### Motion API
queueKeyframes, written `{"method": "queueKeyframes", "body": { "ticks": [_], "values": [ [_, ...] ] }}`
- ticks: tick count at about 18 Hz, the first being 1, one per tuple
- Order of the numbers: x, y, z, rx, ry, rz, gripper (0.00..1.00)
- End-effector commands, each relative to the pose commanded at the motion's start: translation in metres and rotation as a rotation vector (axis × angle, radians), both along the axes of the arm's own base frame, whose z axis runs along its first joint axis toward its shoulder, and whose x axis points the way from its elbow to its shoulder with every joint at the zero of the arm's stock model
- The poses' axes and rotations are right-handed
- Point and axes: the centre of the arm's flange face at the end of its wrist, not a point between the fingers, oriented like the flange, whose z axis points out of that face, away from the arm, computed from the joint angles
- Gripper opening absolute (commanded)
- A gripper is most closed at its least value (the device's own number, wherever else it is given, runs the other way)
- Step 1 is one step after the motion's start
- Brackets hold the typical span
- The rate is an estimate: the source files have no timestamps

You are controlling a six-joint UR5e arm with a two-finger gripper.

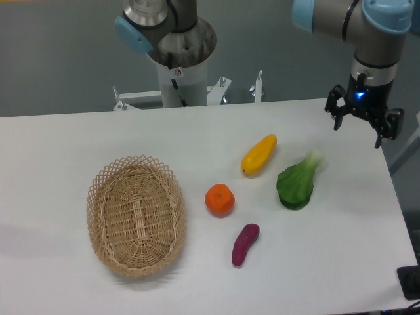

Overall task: Pick up the green vegetable from the table
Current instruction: 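Move the gripper over the green bok choy and lower toward its leaves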

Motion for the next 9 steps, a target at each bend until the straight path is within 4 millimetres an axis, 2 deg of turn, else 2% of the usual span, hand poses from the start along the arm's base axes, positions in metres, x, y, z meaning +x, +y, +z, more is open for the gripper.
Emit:
{"method": "queueKeyframes", "body": {
  "ticks": [4, 7, 9],
  "values": [
    [0.001, -0.001, -0.006, -0.004, -0.012, 0.002, 1.00],
    [0.009, -0.002, -0.026, -0.011, -0.051, 0.006, 1.00],
    [0.011, -0.001, -0.031, -0.014, -0.059, 0.009, 1.00]
  ]
}}
